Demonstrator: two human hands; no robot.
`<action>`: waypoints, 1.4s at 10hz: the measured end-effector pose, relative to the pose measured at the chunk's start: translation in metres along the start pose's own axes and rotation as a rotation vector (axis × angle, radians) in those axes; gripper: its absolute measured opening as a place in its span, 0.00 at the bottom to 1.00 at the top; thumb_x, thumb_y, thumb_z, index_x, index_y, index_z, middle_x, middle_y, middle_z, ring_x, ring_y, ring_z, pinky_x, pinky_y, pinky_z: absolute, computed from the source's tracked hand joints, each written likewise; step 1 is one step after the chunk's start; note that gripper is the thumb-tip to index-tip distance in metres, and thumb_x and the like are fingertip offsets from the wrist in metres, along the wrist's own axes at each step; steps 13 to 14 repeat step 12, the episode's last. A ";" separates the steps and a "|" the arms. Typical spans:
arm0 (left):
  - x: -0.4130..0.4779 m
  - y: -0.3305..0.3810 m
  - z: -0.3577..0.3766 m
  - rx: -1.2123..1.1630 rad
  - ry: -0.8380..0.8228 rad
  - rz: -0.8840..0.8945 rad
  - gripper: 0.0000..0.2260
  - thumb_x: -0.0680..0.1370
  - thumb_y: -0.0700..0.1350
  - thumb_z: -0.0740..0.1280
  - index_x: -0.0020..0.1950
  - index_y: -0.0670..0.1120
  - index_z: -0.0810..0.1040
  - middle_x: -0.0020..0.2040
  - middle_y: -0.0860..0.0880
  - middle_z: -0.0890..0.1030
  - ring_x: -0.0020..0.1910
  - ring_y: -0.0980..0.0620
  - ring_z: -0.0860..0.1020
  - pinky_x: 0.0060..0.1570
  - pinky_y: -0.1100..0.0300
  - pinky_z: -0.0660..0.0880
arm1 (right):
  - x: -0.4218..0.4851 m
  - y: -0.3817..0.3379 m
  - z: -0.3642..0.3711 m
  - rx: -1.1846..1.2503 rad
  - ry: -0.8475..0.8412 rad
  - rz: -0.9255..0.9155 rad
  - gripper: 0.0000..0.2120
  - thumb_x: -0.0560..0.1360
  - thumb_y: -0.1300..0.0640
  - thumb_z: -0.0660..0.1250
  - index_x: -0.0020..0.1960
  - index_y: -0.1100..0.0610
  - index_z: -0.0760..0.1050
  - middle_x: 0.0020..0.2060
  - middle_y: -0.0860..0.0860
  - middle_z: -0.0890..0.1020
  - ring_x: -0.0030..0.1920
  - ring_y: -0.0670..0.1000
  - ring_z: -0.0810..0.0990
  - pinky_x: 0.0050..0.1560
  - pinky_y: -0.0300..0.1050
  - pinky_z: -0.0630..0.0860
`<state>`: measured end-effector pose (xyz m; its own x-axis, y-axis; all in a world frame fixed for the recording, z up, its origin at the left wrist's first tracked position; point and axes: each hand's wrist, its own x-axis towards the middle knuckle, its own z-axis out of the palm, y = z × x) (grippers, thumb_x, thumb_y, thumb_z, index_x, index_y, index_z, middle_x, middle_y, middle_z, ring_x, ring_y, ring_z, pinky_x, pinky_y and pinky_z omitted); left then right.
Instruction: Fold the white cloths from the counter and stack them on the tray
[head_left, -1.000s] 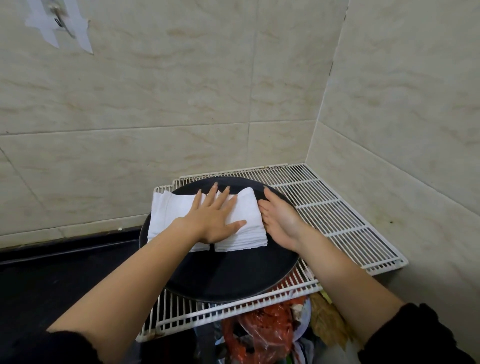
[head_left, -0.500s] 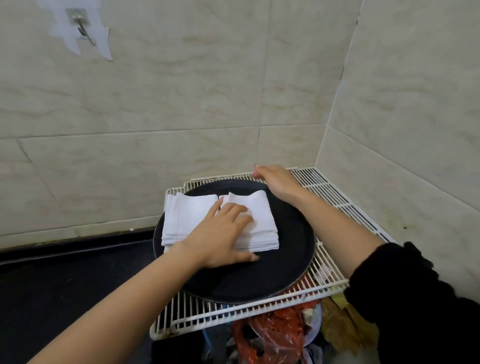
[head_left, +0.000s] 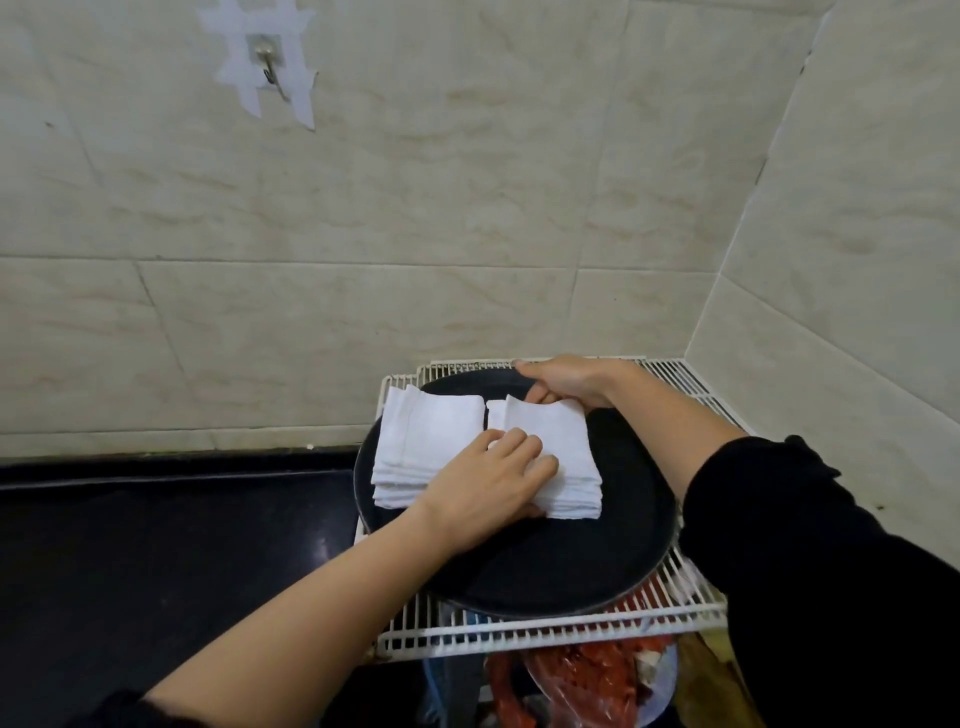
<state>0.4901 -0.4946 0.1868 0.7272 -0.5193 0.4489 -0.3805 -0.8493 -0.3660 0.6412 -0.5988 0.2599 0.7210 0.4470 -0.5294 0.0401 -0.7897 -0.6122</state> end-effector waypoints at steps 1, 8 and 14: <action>-0.001 0.001 0.000 -0.021 -0.013 -0.004 0.18 0.70 0.58 0.71 0.51 0.47 0.75 0.45 0.49 0.76 0.45 0.49 0.77 0.47 0.56 0.75 | -0.001 -0.002 0.000 -0.063 -0.056 0.017 0.32 0.81 0.37 0.50 0.51 0.64 0.80 0.43 0.56 0.84 0.40 0.52 0.81 0.43 0.47 0.77; -0.082 -0.051 -0.010 0.053 -0.193 -0.423 0.41 0.70 0.70 0.50 0.62 0.38 0.79 0.63 0.39 0.78 0.63 0.43 0.77 0.62 0.48 0.73 | 0.003 -0.083 0.068 -0.374 -0.069 -0.265 0.31 0.82 0.39 0.45 0.72 0.60 0.68 0.73 0.55 0.68 0.72 0.54 0.67 0.72 0.47 0.60; -0.085 -0.057 -0.030 -0.663 0.264 -1.036 0.19 0.82 0.53 0.57 0.70 0.46 0.70 0.68 0.50 0.71 0.68 0.52 0.67 0.64 0.62 0.63 | -0.011 -0.055 0.050 0.130 0.282 -0.506 0.17 0.81 0.52 0.61 0.53 0.65 0.81 0.53 0.60 0.83 0.51 0.53 0.81 0.59 0.45 0.76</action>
